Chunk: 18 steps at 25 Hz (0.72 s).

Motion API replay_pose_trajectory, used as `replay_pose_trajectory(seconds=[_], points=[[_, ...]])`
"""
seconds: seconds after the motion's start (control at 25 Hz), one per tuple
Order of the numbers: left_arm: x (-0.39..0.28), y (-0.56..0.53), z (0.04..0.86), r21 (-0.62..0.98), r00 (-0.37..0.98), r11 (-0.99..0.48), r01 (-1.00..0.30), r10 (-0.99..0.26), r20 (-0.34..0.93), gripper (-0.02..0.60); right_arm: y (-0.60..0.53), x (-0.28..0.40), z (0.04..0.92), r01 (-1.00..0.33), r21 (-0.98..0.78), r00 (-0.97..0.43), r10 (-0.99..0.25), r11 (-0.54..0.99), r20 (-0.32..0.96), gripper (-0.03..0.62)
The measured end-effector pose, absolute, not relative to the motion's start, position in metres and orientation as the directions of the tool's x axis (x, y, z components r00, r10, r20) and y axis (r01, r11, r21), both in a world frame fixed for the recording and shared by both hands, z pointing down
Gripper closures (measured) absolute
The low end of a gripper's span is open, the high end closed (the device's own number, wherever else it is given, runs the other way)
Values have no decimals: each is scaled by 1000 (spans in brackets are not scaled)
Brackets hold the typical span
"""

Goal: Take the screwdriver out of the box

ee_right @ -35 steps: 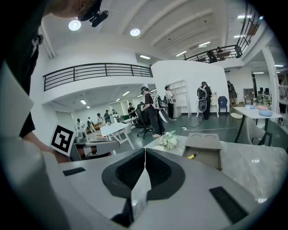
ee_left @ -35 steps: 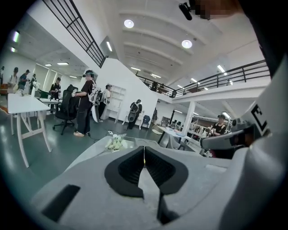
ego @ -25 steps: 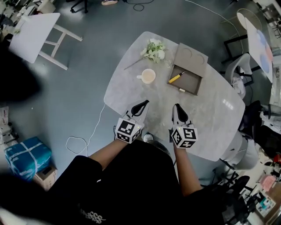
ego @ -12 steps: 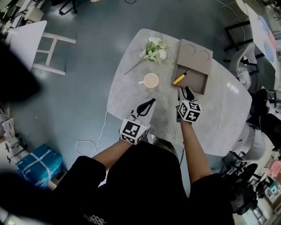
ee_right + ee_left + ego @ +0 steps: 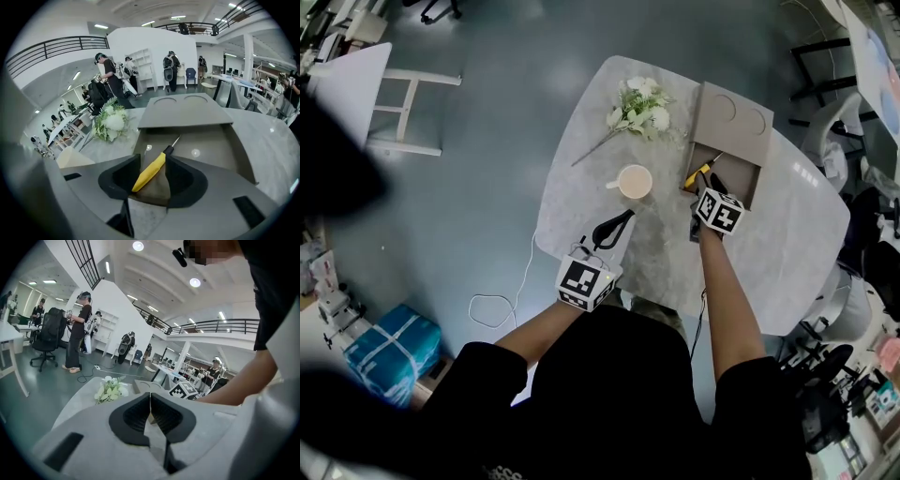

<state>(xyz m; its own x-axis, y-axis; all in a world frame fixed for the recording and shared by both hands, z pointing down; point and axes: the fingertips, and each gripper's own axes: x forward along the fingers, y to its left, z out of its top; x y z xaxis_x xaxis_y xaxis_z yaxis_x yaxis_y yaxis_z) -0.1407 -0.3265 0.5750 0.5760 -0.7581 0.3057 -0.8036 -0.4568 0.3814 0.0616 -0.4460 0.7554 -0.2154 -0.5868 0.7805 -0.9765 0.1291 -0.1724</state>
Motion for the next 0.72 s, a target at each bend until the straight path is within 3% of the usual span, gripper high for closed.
replay_pose_trajectory(seconds=[0.32,0.72], points=[[-149,-343,583,367,587,-474,-801,-741,325,565,-459,73,784,-993,-119,-110,-495,14,862,448],[-153,-350,588,380,579,-455,-805,-744,335,565,-457,76,796,-997,-71,-67,-380,2,923,448]])
